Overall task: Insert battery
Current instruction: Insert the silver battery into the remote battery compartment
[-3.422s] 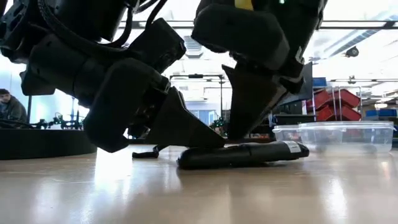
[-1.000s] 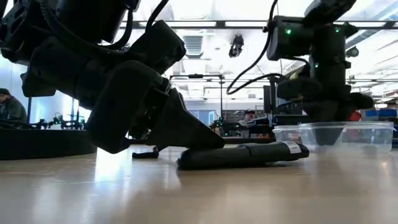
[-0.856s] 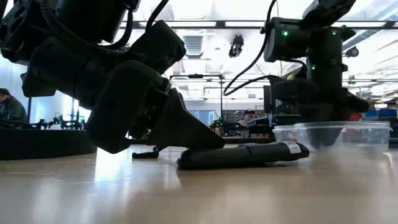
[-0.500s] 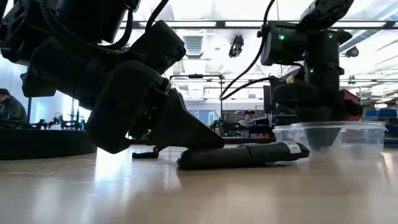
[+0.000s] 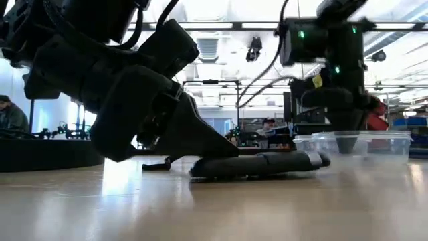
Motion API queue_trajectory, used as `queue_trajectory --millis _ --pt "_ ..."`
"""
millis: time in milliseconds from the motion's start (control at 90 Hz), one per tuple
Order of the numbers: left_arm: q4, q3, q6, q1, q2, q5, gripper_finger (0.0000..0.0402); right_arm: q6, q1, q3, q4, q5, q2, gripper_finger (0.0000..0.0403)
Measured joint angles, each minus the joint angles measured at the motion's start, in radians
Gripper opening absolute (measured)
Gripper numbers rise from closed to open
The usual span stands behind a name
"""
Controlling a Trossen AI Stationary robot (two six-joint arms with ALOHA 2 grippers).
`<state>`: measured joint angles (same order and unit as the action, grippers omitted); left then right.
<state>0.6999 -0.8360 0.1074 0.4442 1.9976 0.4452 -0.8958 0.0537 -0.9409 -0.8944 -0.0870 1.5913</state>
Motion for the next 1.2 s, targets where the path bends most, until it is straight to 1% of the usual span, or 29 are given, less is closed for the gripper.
queue_trajectory --millis 122,189,256,411,600,656,722,867,967,1022,1200 --pt "-0.009 -0.002 -0.015 0.000 -0.052 -0.069 0.0000 0.029 0.044 -0.115 -0.156 -0.076 -0.001 0.0002" --pt "-0.028 -0.002 -0.020 0.001 -0.071 -0.134 0.0000 0.049 0.073 -0.178 -0.174 -0.110 -0.002 0.0001" --pt "-0.055 -0.002 -0.020 0.003 -0.092 -0.175 0.0000 0.088 0.110 -0.234 -0.177 -0.125 -0.003 0.0001" --pt "-0.135 -0.004 -0.013 0.020 -0.131 -0.183 0.0000 0.178 0.199 -0.340 -0.113 -0.125 0.027 0.0001" --pt "-0.207 -0.003 0.029 0.067 -0.133 -0.182 0.0000 0.273 0.285 -0.429 -0.002 -0.115 0.141 0.0000" --pt "-0.212 -0.003 0.043 0.088 -0.133 -0.163 0.0000 0.290 0.305 -0.451 0.020 -0.098 0.190 0.0000" --pt "-0.210 -0.003 0.045 0.118 -0.133 -0.108 0.0000 0.316 0.322 -0.481 0.038 -0.065 0.253 0.0000" --pt "-0.194 -0.003 0.068 0.175 -0.134 0.091 0.0000 0.382 0.351 -0.573 0.039 -0.024 0.384 0.0000" --pt "-0.179 -0.003 0.113 0.183 -0.134 0.213 0.0000 0.423 0.360 -0.638 0.041 -0.014 0.448 0.0000" --pt "-0.179 -0.003 0.123 0.181 -0.134 0.230 0.0000 0.446 0.361 -0.668 0.037 -0.017 0.473 0.0000" --pt "-0.158 -0.003 0.118 0.152 -0.134 0.226 0.0000 0.506 0.359 -0.722 0.035 -0.018 0.523 0.0000"
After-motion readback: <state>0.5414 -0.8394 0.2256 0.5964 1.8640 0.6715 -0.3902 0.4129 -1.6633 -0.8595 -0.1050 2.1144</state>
